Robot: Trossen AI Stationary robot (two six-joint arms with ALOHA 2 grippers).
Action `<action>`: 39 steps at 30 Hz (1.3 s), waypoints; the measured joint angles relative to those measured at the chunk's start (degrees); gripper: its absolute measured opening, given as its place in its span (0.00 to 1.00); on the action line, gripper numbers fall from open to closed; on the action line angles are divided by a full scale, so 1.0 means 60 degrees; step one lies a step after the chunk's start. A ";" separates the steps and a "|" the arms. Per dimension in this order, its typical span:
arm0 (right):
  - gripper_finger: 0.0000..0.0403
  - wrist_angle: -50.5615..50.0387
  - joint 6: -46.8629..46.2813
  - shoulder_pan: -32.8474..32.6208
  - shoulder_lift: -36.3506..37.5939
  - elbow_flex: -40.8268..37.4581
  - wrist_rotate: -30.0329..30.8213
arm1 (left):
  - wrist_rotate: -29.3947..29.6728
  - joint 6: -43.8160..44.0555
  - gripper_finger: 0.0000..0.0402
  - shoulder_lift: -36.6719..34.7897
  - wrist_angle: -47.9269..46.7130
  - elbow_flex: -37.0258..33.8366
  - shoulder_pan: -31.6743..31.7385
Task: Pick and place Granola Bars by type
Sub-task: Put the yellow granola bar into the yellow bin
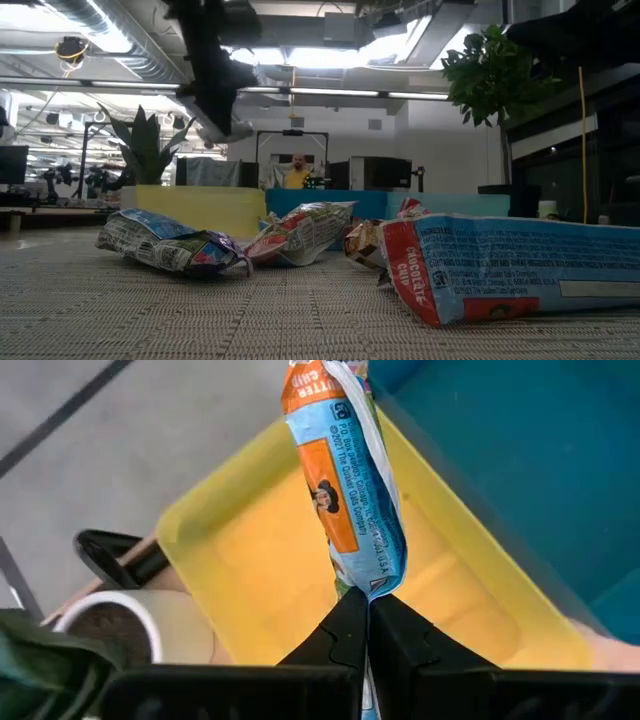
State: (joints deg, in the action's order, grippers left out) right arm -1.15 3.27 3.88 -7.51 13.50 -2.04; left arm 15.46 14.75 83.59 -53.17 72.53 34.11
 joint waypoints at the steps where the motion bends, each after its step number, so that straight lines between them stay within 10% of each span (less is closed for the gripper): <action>1: 0.07 -0.0035 -0.0008 0.0000 0.0000 0.0000 0.0000 | -0.0001 -0.0018 0.00 0.0120 0.0005 0.0000 -0.0008; 21: 0.07 -0.0051 -0.0034 0.0004 0.0000 0.0000 -0.0004 | 0.0092 -0.0864 0.01 0.2019 -0.0393 0.0000 -0.0056; 39: 0.07 -0.0087 -0.0027 0.0001 0.0000 0.0000 -0.0004 | 0.2649 -0.2087 0.01 0.3967 -0.0398 -0.0004 -0.0820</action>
State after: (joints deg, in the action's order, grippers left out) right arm -1.67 3.11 3.89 -7.51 13.50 -2.07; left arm 31.36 2.22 107.40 -55.56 72.51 29.20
